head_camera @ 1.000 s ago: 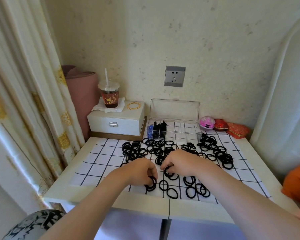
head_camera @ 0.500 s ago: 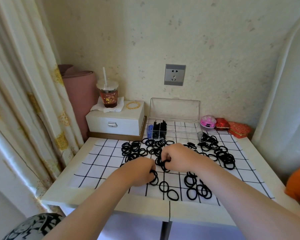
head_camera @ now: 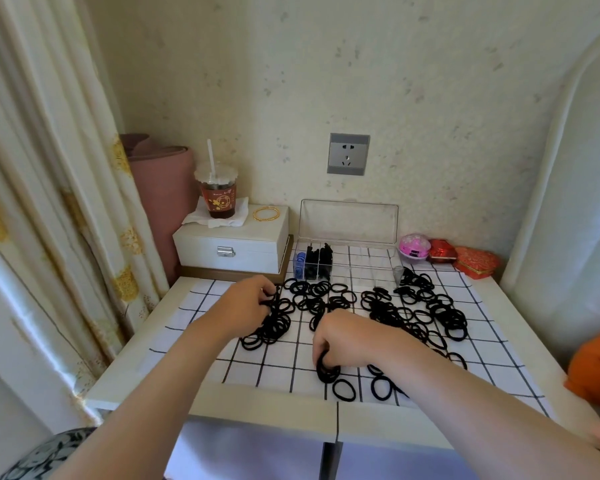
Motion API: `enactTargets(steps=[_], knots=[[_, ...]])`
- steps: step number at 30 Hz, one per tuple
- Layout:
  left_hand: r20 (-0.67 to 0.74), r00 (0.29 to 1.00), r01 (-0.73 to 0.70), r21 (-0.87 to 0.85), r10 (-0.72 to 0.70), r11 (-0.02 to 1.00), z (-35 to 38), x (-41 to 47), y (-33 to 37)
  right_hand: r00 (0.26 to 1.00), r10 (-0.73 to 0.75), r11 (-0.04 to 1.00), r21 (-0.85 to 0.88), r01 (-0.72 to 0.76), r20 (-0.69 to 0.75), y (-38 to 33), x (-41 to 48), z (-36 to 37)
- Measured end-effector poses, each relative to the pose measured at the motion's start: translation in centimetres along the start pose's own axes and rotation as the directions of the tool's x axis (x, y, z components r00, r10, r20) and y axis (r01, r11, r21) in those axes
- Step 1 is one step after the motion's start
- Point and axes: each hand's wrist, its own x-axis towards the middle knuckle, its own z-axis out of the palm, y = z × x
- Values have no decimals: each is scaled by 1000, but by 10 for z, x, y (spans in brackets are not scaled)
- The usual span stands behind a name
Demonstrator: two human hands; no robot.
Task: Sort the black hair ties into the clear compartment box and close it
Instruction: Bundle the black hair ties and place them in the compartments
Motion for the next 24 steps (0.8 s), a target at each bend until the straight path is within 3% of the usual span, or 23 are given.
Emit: enactTargets(steps=[6,11,14,18,20,24], knots=[[5,1000,-4,33,4,999,-12,6,-4,1000,9,998,-60,-9,-6,-1,10,-6],[21,1000,-9,74,8,997,-3,7,-16,982,50,978,210,-11,-182,-9,34,-15],[51,999,-23,88,18,996,2,11,-20,974,136,950,303,-76,-181,-16,50,-15],[93,995,-54,165,39,985,10,19,-25,943,327,823,510,-250,-66,-21,74,-5],[103,994,-67,209,46,976,14,24,-30,929,367,815,496,-299,-43,-21,83,2],[146,989,-69,277,29,959,18,33,-34,933,310,936,231,-266,-184,-22,90,5]])
